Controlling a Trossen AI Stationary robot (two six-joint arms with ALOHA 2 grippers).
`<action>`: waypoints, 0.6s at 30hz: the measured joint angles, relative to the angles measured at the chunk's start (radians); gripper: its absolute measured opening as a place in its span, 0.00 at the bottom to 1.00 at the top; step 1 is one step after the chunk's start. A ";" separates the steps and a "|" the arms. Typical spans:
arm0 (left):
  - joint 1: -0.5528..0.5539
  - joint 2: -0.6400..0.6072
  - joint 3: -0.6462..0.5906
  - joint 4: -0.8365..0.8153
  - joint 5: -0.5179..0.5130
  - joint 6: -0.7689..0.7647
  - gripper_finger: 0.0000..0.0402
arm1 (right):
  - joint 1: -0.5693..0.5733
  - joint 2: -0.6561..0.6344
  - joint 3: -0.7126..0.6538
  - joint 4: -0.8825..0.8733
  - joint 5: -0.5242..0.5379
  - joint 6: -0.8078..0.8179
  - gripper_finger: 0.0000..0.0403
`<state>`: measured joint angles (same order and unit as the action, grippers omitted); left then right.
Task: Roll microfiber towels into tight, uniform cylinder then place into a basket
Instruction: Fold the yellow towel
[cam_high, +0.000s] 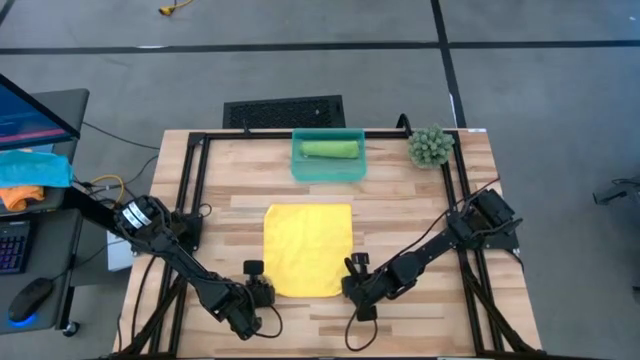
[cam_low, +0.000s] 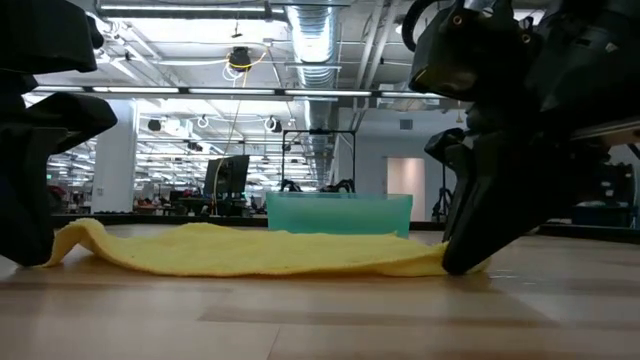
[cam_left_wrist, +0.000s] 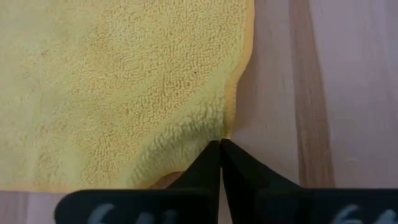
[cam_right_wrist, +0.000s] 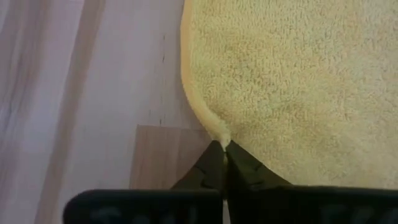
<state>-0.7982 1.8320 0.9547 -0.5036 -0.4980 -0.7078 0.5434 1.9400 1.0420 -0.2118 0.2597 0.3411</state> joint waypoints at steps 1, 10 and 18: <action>0.000 -0.003 0.000 0.001 0.000 0.001 0.00 | 0.000 0.000 0.000 0.000 0.000 0.000 0.05; -0.026 -0.042 0.038 -0.051 0.033 -0.001 0.00 | 0.015 0.006 0.079 -0.113 -0.005 0.001 0.02; -0.006 -0.043 0.037 -0.047 0.083 -0.008 0.06 | 0.024 0.007 0.097 -0.140 -0.004 0.001 0.07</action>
<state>-0.8042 1.7893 0.9916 -0.5501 -0.4149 -0.7160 0.5678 1.9469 1.1388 -0.3513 0.2560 0.3424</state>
